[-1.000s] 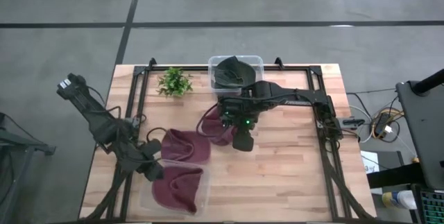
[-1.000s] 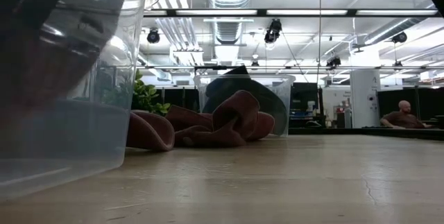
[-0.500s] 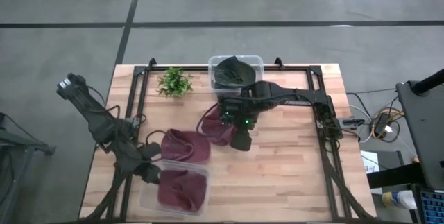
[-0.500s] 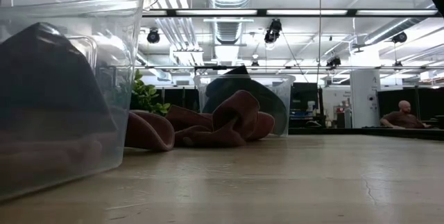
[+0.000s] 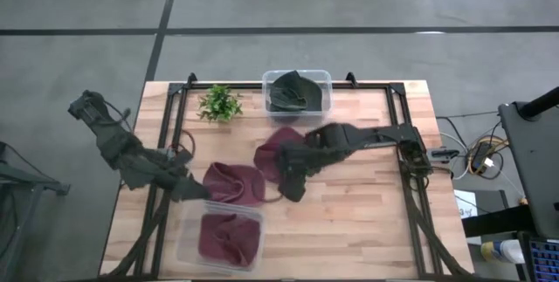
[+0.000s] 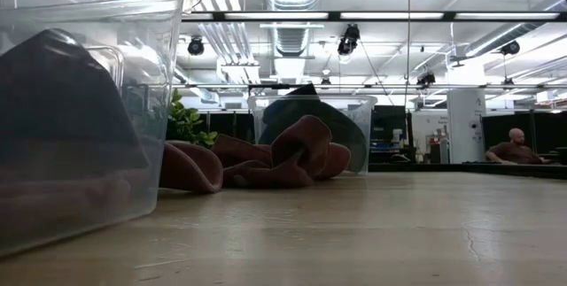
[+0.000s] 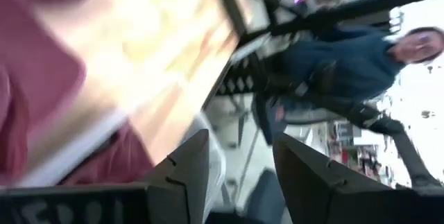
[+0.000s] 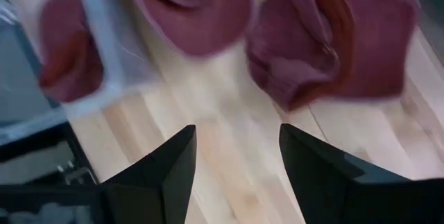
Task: Pick & Place hat
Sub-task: Put the top red cap into the bottom transparent bin
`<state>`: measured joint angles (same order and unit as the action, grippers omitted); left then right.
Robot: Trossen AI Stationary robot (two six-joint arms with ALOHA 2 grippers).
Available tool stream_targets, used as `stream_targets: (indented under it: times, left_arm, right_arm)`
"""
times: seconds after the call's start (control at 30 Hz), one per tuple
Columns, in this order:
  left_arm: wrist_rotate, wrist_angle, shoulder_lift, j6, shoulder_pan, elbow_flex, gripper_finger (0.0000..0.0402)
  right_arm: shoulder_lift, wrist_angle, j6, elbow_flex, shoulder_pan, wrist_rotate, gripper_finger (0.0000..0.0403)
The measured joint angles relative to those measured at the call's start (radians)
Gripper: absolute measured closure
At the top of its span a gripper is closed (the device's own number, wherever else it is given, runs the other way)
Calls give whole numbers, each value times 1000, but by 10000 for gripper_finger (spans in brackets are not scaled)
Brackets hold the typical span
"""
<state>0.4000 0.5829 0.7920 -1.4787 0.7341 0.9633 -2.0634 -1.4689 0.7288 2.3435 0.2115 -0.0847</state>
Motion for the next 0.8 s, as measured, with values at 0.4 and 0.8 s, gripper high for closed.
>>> stream_targets:
  times: [0.4, 0.8]
  left_arm:
    - [155, -7, -93, 226, 0, 54, 250]
    - [168, -6, -122, 256, 0, 52, 250]
  right_arm:
    - [-1, 225, 337, -239, 142, -234, 202]
    - [22, 893, 398, -612, 219, -241, 202]
